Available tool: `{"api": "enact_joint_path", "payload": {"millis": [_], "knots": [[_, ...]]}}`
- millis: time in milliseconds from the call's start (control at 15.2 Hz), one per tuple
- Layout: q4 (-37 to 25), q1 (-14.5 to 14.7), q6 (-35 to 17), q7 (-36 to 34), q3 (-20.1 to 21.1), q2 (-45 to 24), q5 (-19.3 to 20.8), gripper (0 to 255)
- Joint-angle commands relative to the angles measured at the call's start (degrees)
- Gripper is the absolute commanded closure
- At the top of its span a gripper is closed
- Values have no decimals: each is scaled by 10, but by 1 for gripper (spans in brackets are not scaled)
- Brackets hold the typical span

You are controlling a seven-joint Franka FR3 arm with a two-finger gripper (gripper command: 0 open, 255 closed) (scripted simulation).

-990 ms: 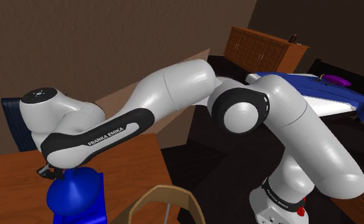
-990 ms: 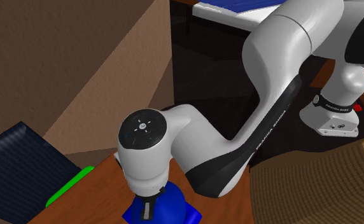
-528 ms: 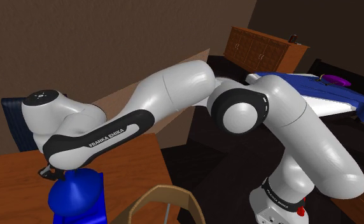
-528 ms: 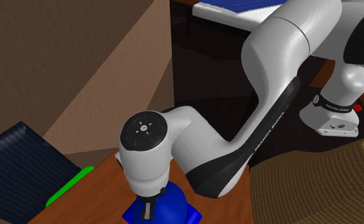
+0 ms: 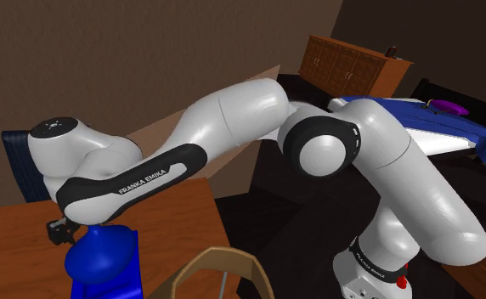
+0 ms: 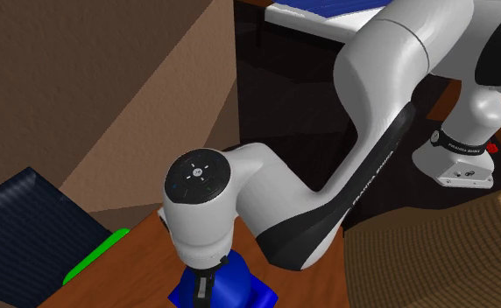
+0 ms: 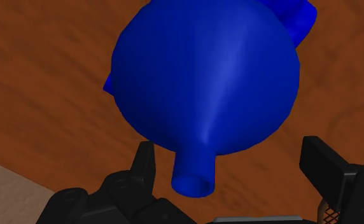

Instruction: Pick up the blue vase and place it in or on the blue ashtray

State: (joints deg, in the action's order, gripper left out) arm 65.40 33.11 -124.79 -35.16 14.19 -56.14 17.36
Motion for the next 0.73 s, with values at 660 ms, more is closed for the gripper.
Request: {"api": "enact_joint_path", "payload": {"millis": [660], "knots": [[16, -4, 30, 1, 7, 46, -6, 0]]}}
